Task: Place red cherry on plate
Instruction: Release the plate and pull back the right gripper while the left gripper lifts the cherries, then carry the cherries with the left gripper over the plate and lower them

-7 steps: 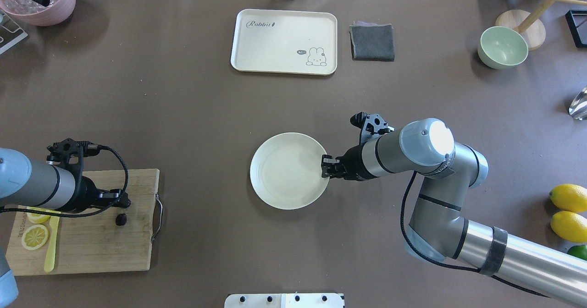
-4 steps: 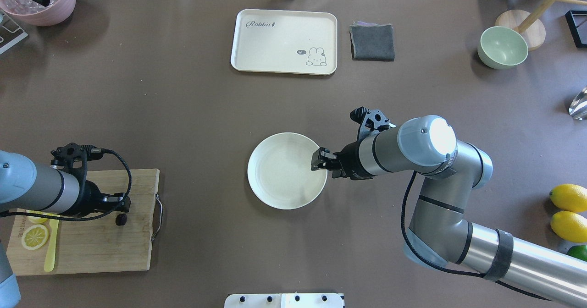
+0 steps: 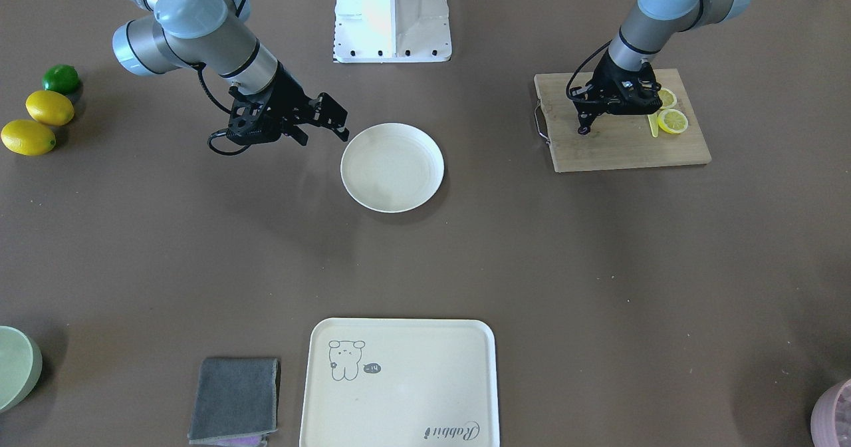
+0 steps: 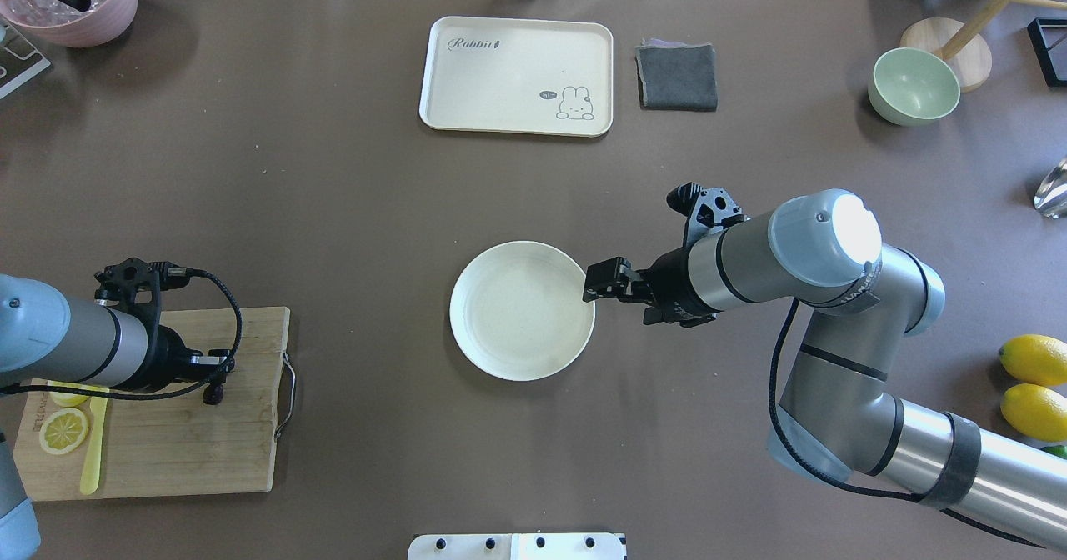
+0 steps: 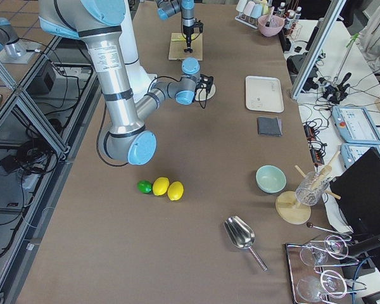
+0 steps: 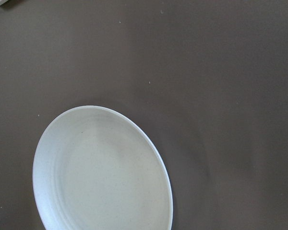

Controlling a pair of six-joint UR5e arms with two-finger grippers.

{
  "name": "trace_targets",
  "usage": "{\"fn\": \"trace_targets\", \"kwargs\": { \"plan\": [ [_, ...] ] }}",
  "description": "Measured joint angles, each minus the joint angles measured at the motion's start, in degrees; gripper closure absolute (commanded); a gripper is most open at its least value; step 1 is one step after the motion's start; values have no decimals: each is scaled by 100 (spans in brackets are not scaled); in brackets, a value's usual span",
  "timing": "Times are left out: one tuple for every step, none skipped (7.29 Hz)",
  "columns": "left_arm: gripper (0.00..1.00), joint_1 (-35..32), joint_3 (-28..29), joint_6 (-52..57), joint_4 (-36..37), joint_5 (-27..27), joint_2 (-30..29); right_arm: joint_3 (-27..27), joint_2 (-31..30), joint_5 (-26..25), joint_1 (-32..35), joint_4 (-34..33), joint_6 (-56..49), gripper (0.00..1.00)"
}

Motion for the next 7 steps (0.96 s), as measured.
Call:
{"fn": "trace_targets", "kwargs": {
  "plan": [
    [100, -28, -84, 2, 7, -6, -28, 29, -17, 96, 99, 0, -3, 0],
    [100, -47, -181, 1, 23, -8, -122, 114, -103, 311, 303, 0, -15, 0],
    [100, -54, -240, -30, 39, -6, -324, 254, -306, 636, 575, 2, -105, 0],
    [100, -52, -237, -154, 76, -4, -607, 396, -569, 942, 854, 6, -306, 0],
    [100, -44, -168, -369, 239, -1, -1051, 493, -842, 1212, 1127, 8, -574, 0],
    [100, -28, -10, -645, 594, 7, -1714, 530, -1080, 1464, 1394, 8, -897, 0],
    [100, 11, 217, -967, 1039, 28, -2479, 539, -1274, 1668, 1622, 9, -1215, 0]
  ]
}}
